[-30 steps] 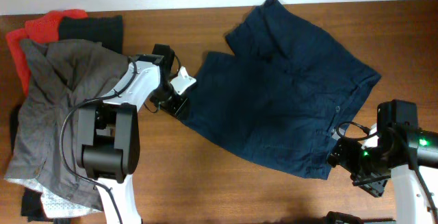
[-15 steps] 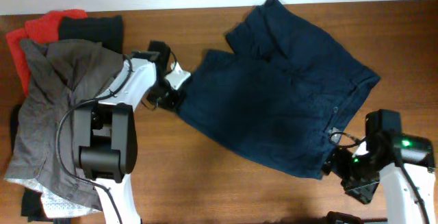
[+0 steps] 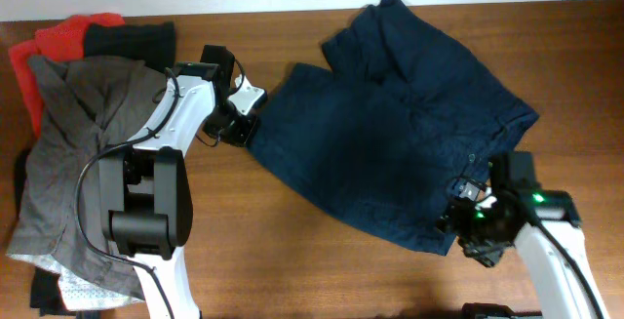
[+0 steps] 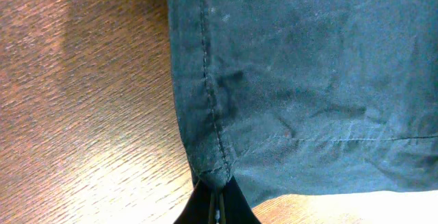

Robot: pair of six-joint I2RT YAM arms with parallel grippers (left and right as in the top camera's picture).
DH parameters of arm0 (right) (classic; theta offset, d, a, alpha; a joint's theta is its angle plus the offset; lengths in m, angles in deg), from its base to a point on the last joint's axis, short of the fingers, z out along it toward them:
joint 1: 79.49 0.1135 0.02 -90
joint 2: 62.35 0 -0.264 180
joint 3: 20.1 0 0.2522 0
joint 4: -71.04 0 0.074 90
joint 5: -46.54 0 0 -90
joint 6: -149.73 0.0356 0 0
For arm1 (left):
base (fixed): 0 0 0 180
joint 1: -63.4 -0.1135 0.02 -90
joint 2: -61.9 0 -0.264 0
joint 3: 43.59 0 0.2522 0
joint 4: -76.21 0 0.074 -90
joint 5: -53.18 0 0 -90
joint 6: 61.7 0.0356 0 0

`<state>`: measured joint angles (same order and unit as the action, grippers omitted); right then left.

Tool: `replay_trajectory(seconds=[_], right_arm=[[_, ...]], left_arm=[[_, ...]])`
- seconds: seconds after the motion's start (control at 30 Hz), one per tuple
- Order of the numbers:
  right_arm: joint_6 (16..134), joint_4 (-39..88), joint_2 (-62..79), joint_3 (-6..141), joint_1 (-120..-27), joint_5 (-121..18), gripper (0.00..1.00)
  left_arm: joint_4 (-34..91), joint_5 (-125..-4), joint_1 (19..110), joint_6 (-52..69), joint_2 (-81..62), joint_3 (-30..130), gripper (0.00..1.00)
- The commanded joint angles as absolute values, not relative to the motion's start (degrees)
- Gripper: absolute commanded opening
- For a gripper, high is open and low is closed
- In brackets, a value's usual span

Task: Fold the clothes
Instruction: 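Grasp the shorts' left hem with left gripper, lower right corner with right, then lift the shorts with both grippers and fold the left side over rightward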

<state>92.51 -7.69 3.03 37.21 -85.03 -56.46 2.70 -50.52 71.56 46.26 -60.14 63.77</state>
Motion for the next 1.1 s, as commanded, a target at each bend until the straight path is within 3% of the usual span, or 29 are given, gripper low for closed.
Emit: replay_trajectory(seconds=[0.0,0.2,0.3,0.37,0.63,0.87,1.07], right_arm=[[95.3,-5.4,8.7,36.0,-81.3,-52.1,0.69],[96.3,-1.5,18.4,35.9,-77.9,-49.8,0.53],[96.7,-0.3,20.2,35.3,-75.8,-49.8,0.32],[97.4,-0.3,20.3,35.3,-75.4,-49.8,0.04],[98.1,-9.8,10.5,39.9,-76.6,-49.9,0.04],[92.9,-24.0,-1.2,53.8,-84.8,-49.2,0.04],[91.7,-32.5,-4.4,64.8,-85.6,-49.2,0.04]], left_arm=[[2.7,-50.8,71.4,45.7,-59.9,65.2,0.01],[2.7,-50.8,71.4,45.7,-59.9,65.2,0.00],[2.7,-50.7,71.4,45.7,-59.9,65.2,0.01],[2.9,-50.7,71.4,45.7,-59.9,65.2,0.01],[-1.3,-50.8,68.1,43.7,-59.2,71.7,0.00],[-7.3,-49.0,62.7,44.0,-57.8,82.0,0.01],[-10.2,-49.0,59.0,44.0,-53.5,85.9,0.01]])
